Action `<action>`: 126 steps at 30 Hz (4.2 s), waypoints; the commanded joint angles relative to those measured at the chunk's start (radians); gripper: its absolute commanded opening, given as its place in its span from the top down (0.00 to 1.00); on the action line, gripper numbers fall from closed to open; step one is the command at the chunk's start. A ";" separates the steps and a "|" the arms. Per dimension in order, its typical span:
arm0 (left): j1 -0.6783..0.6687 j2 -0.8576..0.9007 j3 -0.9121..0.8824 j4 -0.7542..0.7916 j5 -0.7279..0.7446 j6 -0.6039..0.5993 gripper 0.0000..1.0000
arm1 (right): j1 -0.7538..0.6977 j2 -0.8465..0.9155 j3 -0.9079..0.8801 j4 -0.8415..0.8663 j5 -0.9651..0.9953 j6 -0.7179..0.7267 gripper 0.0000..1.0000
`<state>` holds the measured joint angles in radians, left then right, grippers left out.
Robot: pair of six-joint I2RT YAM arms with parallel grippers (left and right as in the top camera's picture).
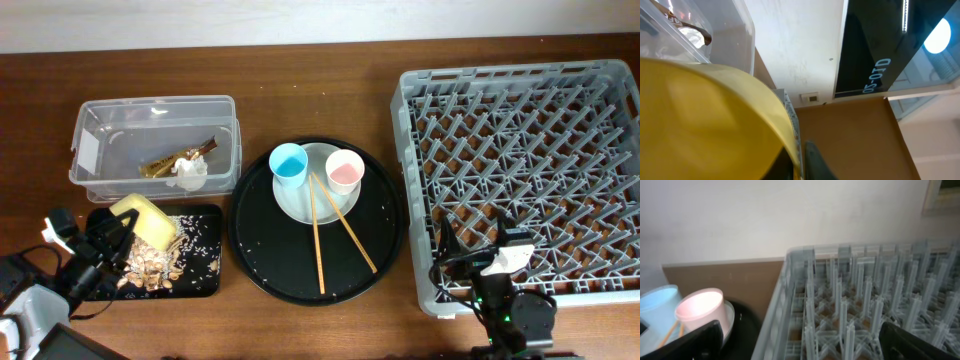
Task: Sort waste into correct bins and load items into the dishwasher rack
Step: 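Tip the yellow bowl over the black tray to empty rice, then carry the empty yellow bowl toward the round tray center, then grasp the yellow bowl with the right gripper from the left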
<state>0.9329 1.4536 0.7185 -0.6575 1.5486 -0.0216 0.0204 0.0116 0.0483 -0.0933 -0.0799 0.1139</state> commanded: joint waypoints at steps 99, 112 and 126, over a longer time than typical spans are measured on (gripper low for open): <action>-1.313 -0.062 0.362 -0.293 -1.225 -0.434 1.00 | 0.504 1.481 1.252 -0.920 -0.222 0.000 0.34; -1.313 -0.062 0.362 -0.296 -1.196 -0.434 1.00 | 0.543 1.582 1.252 -0.866 -0.222 0.000 0.83; -1.313 -0.062 0.362 -0.278 -1.143 -0.434 0.99 | 0.543 1.583 1.250 -0.878 -0.220 0.000 0.96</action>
<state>-0.3759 1.4097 1.0710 -0.9409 0.3893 -0.4500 0.5533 1.5906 1.2877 -0.9676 -0.2829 0.1211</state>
